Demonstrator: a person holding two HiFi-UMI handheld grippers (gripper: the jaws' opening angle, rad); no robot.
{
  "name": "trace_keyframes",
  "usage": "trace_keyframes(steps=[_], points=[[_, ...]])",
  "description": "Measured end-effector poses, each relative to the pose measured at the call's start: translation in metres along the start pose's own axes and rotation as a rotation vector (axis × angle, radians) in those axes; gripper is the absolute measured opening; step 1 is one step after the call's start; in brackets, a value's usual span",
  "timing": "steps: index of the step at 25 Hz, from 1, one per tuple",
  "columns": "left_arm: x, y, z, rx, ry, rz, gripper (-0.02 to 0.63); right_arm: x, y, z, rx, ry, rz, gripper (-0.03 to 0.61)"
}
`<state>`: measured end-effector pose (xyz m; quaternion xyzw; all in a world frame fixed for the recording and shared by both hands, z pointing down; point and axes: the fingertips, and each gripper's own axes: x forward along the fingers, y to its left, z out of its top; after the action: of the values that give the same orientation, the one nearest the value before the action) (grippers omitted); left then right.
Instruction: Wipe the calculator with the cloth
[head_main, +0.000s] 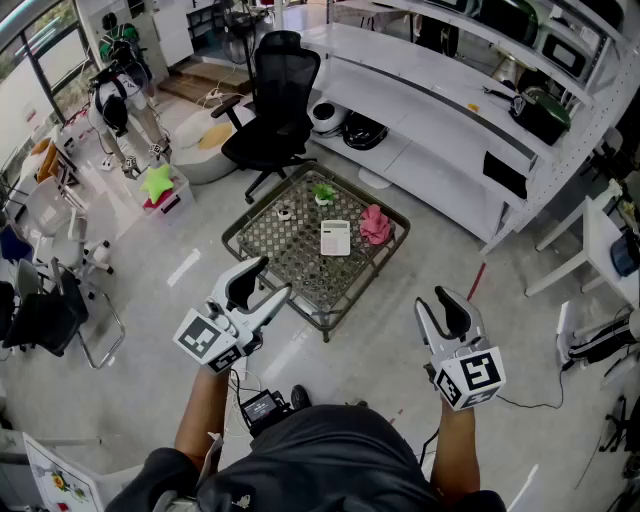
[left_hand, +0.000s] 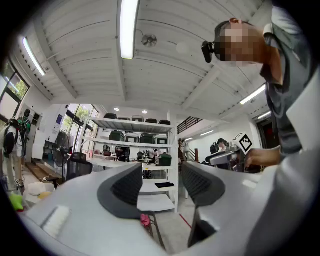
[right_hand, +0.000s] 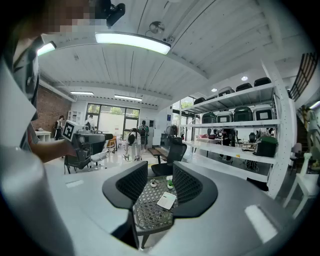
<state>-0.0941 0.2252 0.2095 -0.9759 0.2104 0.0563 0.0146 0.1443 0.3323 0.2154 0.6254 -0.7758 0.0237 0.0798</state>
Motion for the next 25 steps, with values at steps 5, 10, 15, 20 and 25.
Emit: trace_keyframes(steps=[5, 10, 15, 20, 25], points=[[-0.011, 0.007, -0.006, 0.005, 0.003, -0.005, 0.288, 0.004, 0.011, -0.002, -0.001, -0.003, -0.01, 0.151], [-0.021, 0.008, -0.009, -0.015, 0.022, -0.015, 0.288, 0.004, 0.022, -0.002, -0.001, -0.001, -0.018, 0.15], [-0.027, 0.016, -0.007, -0.003, 0.005, -0.015, 0.288, 0.007, 0.029, 0.002, -0.002, 0.003, -0.025, 0.15], [-0.032, 0.019, -0.013, -0.023, 0.015, -0.026, 0.288, 0.01, 0.036, 0.0, 0.008, 0.004, -0.026, 0.15], [-0.037, 0.028, -0.011, -0.024, 0.004, -0.039, 0.288, 0.017, 0.046, 0.006, 0.049, -0.018, -0.028, 0.152]])
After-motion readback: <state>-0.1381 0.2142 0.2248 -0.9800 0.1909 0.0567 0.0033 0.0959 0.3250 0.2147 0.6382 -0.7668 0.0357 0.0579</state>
